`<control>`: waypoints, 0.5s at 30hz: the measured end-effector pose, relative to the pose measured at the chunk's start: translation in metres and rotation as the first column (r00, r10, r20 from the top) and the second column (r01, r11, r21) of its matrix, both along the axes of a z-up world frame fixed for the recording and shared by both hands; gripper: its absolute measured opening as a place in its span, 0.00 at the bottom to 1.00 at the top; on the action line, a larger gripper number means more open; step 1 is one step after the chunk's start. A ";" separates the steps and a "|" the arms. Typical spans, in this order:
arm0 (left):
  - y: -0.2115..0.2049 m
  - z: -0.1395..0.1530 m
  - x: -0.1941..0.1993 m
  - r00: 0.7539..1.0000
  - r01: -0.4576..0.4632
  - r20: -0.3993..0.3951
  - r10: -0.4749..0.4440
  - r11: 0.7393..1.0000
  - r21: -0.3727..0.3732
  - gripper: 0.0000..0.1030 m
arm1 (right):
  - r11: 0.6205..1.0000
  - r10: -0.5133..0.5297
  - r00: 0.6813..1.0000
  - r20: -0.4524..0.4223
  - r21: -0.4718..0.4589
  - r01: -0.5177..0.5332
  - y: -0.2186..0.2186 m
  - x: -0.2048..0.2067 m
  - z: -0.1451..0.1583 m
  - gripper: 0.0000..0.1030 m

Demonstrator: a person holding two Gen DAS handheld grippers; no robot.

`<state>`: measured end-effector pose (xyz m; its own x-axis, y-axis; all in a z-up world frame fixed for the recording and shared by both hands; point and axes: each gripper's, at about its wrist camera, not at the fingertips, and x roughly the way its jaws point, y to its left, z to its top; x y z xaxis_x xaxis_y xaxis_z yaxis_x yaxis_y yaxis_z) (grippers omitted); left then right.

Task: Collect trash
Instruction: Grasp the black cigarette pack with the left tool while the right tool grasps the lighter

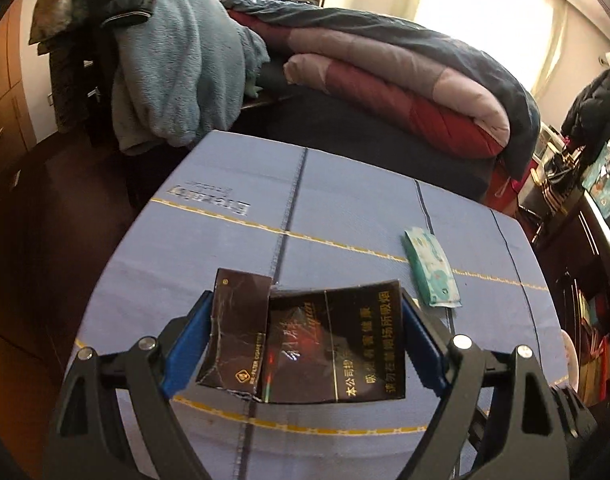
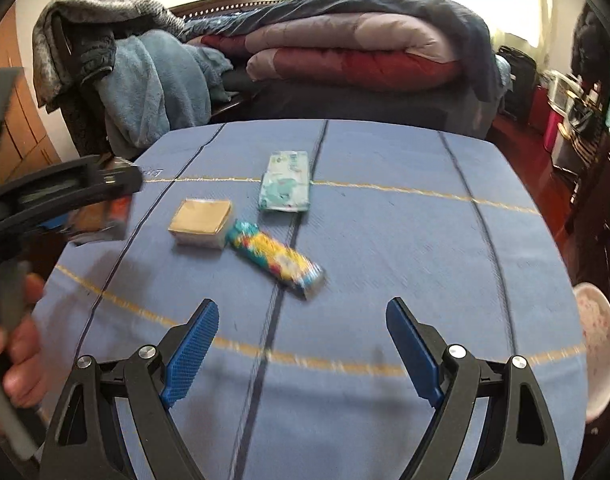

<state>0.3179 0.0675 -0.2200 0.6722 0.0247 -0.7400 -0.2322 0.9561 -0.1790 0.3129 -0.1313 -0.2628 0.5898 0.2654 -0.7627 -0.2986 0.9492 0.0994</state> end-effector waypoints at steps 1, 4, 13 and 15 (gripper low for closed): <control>0.002 0.001 0.000 1.000 -0.004 0.002 0.004 1.000 0.000 0.84 | 1.000 0.006 1.000 -0.008 -0.005 -0.006 0.005 0.008 -0.003 0.79; 0.008 0.002 -0.002 1.000 -0.011 0.003 0.011 1.000 0.003 0.84 | 0.999 0.016 1.000 -0.027 -0.031 -0.017 0.015 0.025 -0.012 0.74; 0.012 0.001 -0.002 1.000 -0.015 0.005 0.015 1.000 -0.001 0.84 | 0.992 0.079 0.997 0.020 -0.098 -0.077 0.029 0.017 -0.010 0.27; 0.010 0.003 -0.003 1.000 -0.011 0.009 0.011 1.000 -0.002 0.84 | 0.991 0.076 0.997 0.025 -0.109 -0.073 0.028 0.012 -0.010 0.22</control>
<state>0.3147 0.0772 -0.2169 0.6787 0.0307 -0.7338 -0.2406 0.9533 -0.1826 0.3252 -0.1030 -0.2729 0.5933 0.2268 -0.7723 -0.3704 0.9288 -0.0118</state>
